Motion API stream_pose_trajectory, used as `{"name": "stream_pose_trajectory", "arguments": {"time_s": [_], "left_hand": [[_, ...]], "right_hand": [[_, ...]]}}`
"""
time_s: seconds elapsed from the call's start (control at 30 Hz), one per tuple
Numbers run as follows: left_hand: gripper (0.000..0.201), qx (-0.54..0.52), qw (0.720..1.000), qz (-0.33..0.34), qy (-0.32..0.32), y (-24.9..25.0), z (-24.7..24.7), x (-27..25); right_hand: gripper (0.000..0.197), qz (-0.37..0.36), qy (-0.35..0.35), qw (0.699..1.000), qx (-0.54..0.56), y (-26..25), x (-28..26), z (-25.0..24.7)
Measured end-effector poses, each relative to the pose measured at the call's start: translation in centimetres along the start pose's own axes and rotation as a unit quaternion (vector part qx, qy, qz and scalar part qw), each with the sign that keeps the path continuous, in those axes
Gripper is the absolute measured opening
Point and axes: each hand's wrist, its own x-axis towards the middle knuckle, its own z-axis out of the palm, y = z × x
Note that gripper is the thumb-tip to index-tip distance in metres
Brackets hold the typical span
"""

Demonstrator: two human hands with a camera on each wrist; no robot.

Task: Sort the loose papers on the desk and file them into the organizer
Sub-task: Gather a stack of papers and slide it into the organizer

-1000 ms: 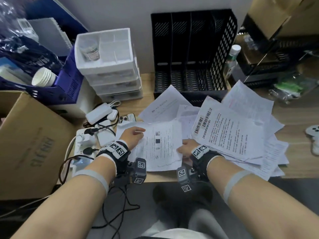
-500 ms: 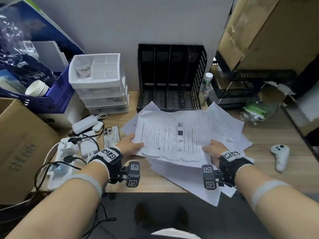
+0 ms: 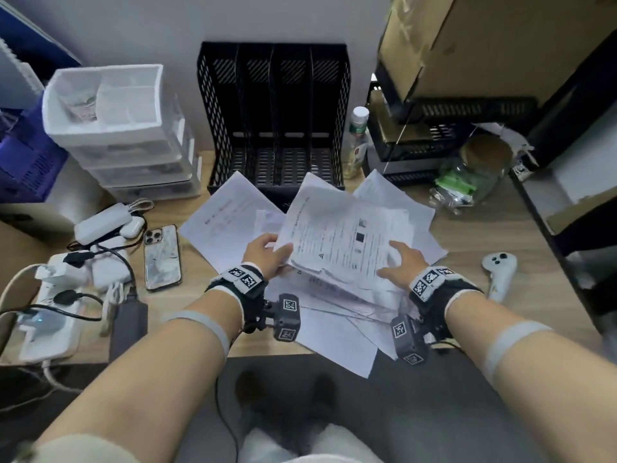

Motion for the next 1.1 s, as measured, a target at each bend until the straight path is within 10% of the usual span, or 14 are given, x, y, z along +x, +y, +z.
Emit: {"name": "stream_pose_trajectory", "arguments": {"time_s": [0.4, 0.47, 0.7, 0.83, 0.93, 1.1], "left_hand": [[0.09, 0.01, 0.977, -0.205, 0.066, -7.7, 1.1, 4.5], [0.099, -0.01, 0.983, -0.167, 0.075, -5.7, 1.8, 3.4], [0.027, -0.092, 0.993, -0.062, 0.027, -2.8, 3.4, 2.9], [0.016, -0.052, 0.996, 0.054, -0.041, 2.0, 2.9, 2.5], [0.027, 0.01, 0.987, 0.13, -0.092, 6.4, 0.9, 2.1], [0.025, 0.049, 0.966, 0.24, -0.083, 12.0, -1.9, 0.4]], "right_hand": [[0.038, 0.024, -0.072, 0.975, -0.207, 1.0, 2.0, 3.5], [0.035, -0.002, -0.079, 0.973, -0.218, 1.0, 2.4, 3.3], [0.043, -0.012, -0.121, 0.974, -0.191, 0.7, 3.5, 1.4], [0.087, -0.043, 0.088, 0.995, -0.02, -1.0, 3.9, -2.3], [0.104, -0.146, 0.098, 0.977, 0.123, -3.5, 3.5, -6.2], [0.035, -0.208, 0.036, 0.961, 0.18, -7.2, 2.3, -8.3]]}}
